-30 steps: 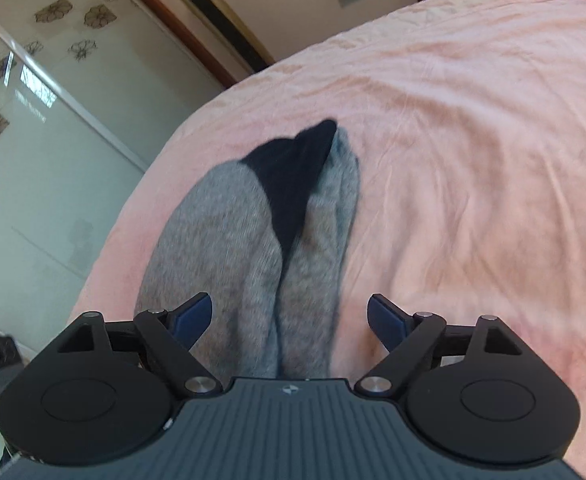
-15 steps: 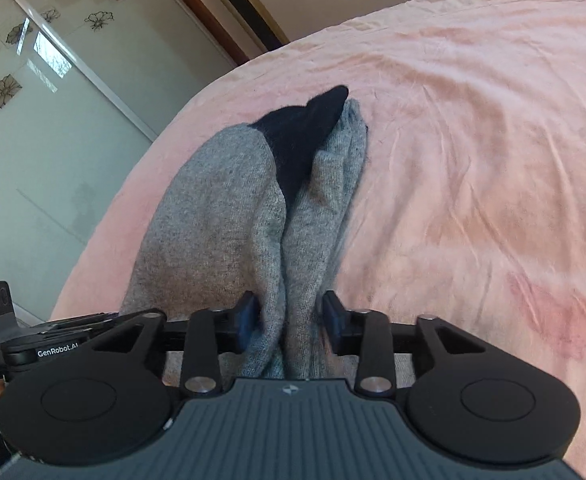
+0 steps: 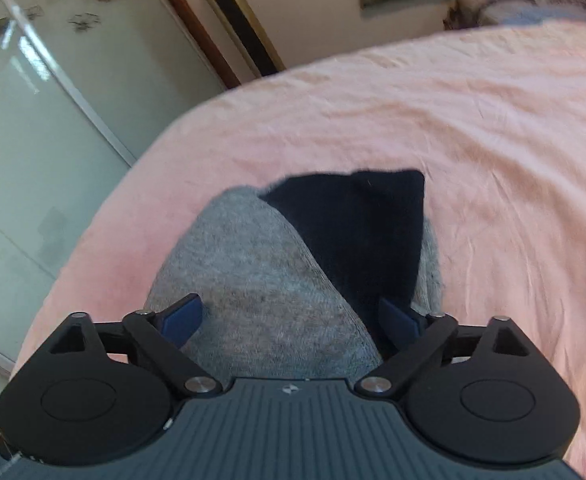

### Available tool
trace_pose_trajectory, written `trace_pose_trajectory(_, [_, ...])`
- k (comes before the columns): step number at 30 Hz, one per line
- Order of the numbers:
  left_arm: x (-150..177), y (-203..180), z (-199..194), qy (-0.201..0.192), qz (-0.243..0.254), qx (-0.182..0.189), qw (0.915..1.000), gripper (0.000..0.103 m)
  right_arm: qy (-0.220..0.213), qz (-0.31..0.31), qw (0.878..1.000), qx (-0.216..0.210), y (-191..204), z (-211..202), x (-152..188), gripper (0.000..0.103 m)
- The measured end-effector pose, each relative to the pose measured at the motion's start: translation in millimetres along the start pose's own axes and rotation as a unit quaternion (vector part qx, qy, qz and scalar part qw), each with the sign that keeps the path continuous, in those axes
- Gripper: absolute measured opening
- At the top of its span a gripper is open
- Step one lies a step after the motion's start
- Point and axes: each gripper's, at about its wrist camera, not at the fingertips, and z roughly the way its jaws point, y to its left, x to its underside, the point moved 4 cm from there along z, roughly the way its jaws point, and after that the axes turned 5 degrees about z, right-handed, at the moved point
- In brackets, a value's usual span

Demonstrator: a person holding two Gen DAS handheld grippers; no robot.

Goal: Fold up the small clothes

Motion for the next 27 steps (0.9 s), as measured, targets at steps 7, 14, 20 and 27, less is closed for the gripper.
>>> trace_pose_trajectory(7, [0, 2, -2, -0.005, -0.012, 0.007, 0.9999, 0.087, 0.009, 0.026, 0.999, 0.038, 2, -8, -16, 0.092])
trace_pose_trajectory(14, [0, 2, -2, -0.005, -0.01, 0.012, 0.9999, 0.089, 0.028, -0.004, 1.0, 0.006, 13, -20, 24, 0.099])
trace_pose_trajectory(20, [1, 11, -28, -0.029, -0.036, 0.009, 0.9989, 0.089, 0.004, 0.03, 1.0, 0.0, 6, -43, 17, 0.095])
trace_pose_trajectory(27, [31, 86, -46, 0.015, -0.25, 0.104, 0.9626, 0.089, -0.022, 0.084, 0.996, -0.035, -30, -110, 49, 0.101])
